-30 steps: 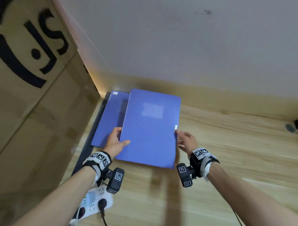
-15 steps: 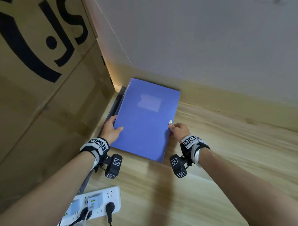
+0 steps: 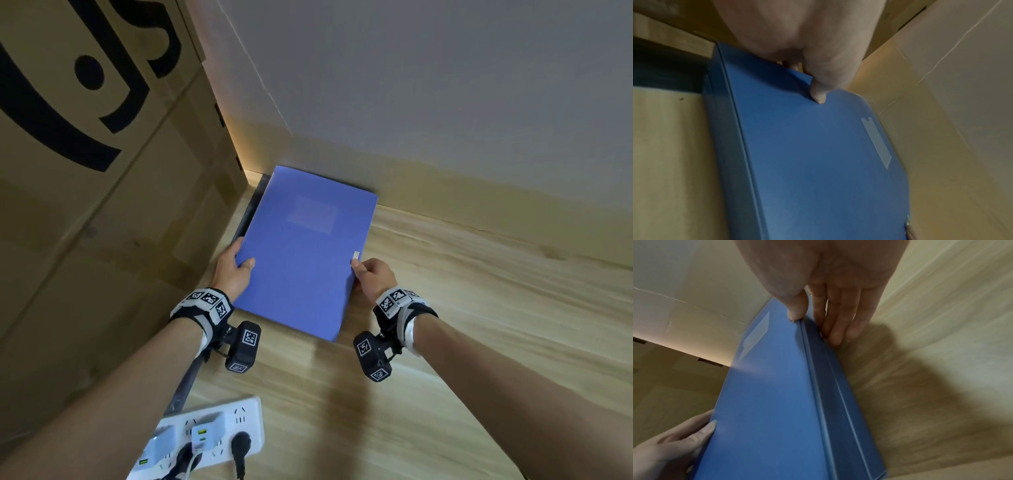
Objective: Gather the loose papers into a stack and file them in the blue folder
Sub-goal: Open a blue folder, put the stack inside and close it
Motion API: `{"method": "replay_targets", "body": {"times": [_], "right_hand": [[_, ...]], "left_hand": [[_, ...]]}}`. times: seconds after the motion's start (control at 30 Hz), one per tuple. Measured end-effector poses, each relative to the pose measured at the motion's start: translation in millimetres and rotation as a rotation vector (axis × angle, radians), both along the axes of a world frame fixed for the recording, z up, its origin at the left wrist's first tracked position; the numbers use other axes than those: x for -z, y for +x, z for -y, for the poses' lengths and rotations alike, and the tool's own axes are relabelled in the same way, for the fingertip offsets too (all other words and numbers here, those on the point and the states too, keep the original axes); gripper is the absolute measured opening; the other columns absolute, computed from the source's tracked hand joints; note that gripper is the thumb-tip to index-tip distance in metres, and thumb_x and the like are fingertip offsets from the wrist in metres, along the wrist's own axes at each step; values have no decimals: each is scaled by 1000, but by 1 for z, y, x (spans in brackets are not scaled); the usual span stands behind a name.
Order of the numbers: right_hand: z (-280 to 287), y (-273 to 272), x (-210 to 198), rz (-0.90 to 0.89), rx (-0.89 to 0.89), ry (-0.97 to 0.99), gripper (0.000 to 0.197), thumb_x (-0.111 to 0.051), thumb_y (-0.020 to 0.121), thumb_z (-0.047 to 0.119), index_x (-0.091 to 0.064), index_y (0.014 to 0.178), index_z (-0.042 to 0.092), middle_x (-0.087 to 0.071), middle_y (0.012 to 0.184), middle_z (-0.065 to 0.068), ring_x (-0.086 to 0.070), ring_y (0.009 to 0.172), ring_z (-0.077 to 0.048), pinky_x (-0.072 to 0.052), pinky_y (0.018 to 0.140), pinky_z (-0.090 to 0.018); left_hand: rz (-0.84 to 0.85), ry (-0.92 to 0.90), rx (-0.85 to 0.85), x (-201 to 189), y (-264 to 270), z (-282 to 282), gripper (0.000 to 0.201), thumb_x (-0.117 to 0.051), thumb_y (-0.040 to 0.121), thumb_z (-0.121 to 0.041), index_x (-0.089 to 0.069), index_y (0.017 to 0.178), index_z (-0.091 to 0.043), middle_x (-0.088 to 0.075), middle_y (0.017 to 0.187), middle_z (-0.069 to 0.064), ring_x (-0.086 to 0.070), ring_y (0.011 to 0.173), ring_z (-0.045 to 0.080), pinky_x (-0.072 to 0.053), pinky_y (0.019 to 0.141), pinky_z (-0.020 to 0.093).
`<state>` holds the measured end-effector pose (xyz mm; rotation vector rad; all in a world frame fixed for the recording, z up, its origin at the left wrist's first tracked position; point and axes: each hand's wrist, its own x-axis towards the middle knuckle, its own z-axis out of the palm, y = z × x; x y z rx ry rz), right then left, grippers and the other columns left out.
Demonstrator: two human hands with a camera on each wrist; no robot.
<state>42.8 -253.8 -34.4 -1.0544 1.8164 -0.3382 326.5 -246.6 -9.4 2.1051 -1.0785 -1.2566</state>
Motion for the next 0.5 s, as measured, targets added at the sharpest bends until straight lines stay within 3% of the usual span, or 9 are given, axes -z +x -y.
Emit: {"method": "replay_targets", "body": {"times": [0.1,0.27,0.5], "right_hand": [[0,3,-5,-52,-15,-14,35,-49,94,52,-56,88,19,-71,90,-8,-66,87,-30,-52,85,-40],[1,4,-8,-202,-139,-71,35,-43,99,45,-51,85,13,-63,87,-7,-56,80,-31,-38,69,-32],[3,5,-8,-219,-150,-51,41,-42,98,49,-53,85,12,-64,88,-9,-58,80,-33,-40,68,-34]], "left_hand": [[-3,-20,-23,5,-1,1,58,-51,100,-14,-30,153,-22,-36,156,-2,-37,143,21,-35,116,44],[-1,-19,-31,10,-2,-1,57,-49,101,-14,-28,153,-22,-34,158,-1,-33,145,21,-32,117,44],[19,-18,17,7,-3,2,58,-47,101,-13,-24,155,-20,-31,159,-1,-29,147,22,-28,119,42]]}}
